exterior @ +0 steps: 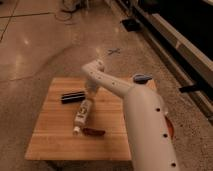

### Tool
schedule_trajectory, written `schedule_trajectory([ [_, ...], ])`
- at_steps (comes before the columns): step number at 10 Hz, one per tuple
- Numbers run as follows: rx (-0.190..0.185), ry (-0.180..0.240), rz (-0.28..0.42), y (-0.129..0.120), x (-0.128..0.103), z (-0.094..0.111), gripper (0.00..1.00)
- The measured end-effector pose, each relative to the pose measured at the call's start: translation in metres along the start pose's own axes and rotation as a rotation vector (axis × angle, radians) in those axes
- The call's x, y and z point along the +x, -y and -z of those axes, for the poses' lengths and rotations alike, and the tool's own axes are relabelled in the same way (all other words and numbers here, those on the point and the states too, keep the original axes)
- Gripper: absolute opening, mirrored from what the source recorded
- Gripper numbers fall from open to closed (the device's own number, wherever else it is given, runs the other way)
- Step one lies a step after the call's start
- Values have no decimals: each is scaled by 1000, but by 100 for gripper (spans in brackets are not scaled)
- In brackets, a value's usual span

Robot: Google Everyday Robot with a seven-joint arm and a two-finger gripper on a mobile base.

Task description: Push the eraser across the table

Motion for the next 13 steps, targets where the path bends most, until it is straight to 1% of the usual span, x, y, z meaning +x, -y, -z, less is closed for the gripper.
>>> schedule_trajectory([
  [2, 16, 9, 17, 16, 0, 2, 0],
  [5, 62, 16, 46, 54, -1, 7, 0],
  [7, 79, 19, 67, 71, -3, 8, 0],
  [8, 89, 24, 100, 88, -6, 4, 0],
  [10, 86, 29, 117, 94, -7, -2, 0],
  [13, 69, 27, 124, 88, 0, -9, 0],
])
